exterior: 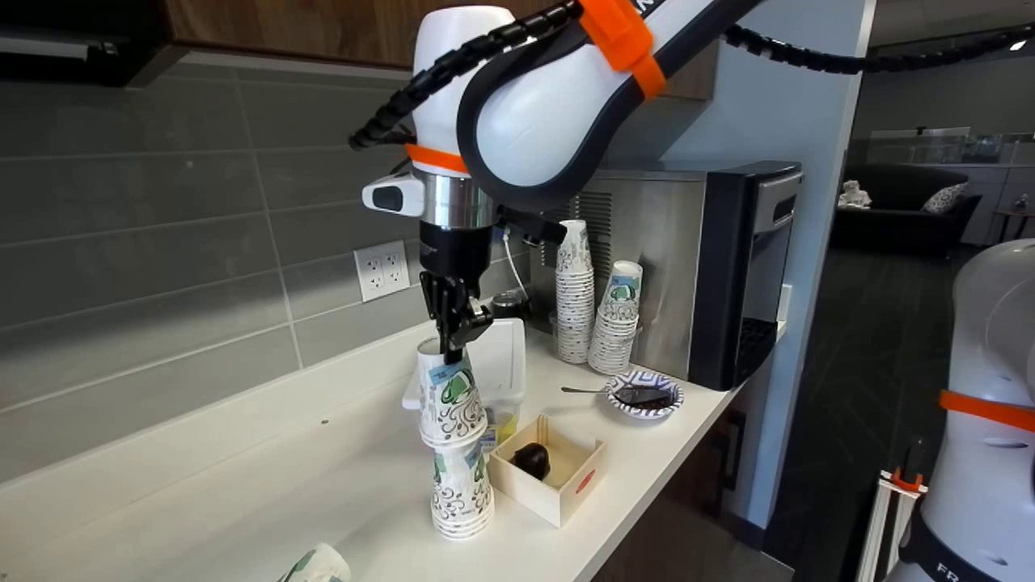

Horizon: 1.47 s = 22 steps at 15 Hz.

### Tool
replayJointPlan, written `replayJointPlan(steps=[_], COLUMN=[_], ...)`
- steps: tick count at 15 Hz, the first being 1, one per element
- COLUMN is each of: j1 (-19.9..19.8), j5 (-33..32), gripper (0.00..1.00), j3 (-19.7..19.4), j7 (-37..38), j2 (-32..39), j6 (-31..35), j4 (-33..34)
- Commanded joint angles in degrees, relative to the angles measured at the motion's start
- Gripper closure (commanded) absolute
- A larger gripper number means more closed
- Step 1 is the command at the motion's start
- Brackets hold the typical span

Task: Remove some paper cups from the pile on the right and put them on the paper cups on the left

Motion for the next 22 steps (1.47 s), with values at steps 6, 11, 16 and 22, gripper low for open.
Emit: replayJointPlan(steps=[6, 11, 16, 22], j1=[0.1, -0.5, -0.8, -1.3], j5=[6.4, 6.5, 7.0, 7.9], gripper=[0.98, 0.98, 0.63, 0.16], j3=[-1.7, -1.9, -2.2, -2.3], j7=[-4.8, -4.1, -6.2, -7.4], j2=[0.3, 1.6, 3.2, 4.3], j6=[2.8, 2.6, 4.1, 3.5], j4=[-1.0, -0.5, -0.3, 0.6])
